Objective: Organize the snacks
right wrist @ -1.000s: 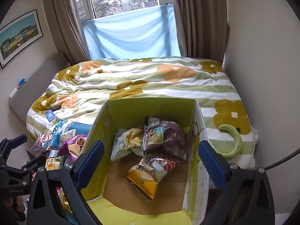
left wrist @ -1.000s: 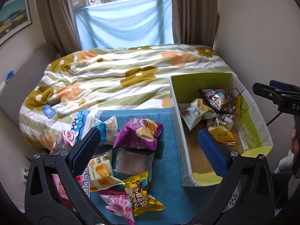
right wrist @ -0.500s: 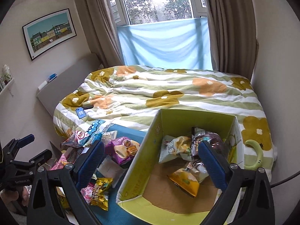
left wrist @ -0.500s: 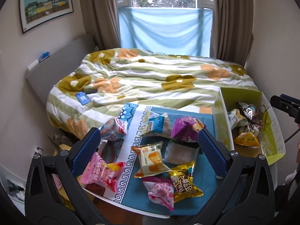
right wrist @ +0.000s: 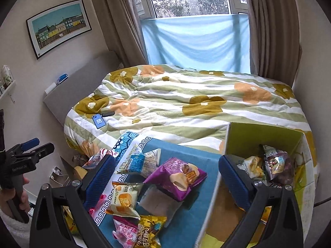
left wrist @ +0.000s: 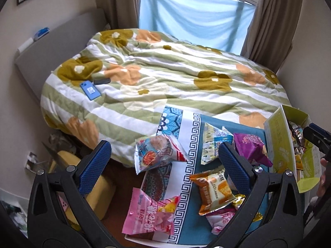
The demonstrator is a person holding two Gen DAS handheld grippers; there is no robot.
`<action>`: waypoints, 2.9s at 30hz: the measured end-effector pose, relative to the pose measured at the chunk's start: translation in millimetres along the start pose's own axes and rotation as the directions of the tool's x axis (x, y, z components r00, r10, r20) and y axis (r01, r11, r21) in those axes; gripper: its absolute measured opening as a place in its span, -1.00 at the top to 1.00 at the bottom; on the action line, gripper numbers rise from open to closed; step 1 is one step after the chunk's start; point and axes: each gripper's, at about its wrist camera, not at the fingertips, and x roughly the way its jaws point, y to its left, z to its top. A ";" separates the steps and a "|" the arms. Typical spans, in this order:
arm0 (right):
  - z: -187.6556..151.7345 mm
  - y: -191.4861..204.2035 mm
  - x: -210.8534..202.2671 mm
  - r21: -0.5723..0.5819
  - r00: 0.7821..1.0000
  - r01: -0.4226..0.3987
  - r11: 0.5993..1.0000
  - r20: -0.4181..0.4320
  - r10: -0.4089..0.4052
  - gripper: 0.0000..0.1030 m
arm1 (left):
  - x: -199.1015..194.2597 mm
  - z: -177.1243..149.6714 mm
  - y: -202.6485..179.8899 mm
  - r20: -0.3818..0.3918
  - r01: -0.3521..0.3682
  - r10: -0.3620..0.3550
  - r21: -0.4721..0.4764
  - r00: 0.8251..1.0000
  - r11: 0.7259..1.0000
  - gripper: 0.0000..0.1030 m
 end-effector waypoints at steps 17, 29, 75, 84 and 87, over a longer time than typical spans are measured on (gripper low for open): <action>-3.3 58.3 165.6 0.048 0.963 0.110 0.993 -0.251 -0.095 -0.94 | 190.2 -12.3 47.0 -0.376 0.181 -0.188 -0.055 0.907 0.982 -0.99; -14.4 66.2 229.2 0.010 0.924 0.129 0.992 -0.363 -0.117 -0.94 | 217.8 -9.5 32.9 -0.374 0.278 -0.281 -0.065 0.884 0.958 -0.99; -15.1 74.7 218.5 0.055 0.930 0.004 0.998 -0.367 0.017 -0.30 | 161.9 13.4 31.2 -0.287 0.454 -0.462 -0.097 0.839 0.886 0.53; -1.6 67.4 166.5 0.072 0.960 0.021 0.997 -0.279 -0.001 -0.30 | 104.5 40.6 0.3 -0.212 0.528 -0.521 -0.027 0.827 0.849 0.55; 4.3 59.3 137.8 0.089 0.971 0.038 0.995 -0.237 -0.016 -0.30 | 78.1 54.7 -19.2 -0.176 0.567 -0.556 0.011 0.812 0.824 0.55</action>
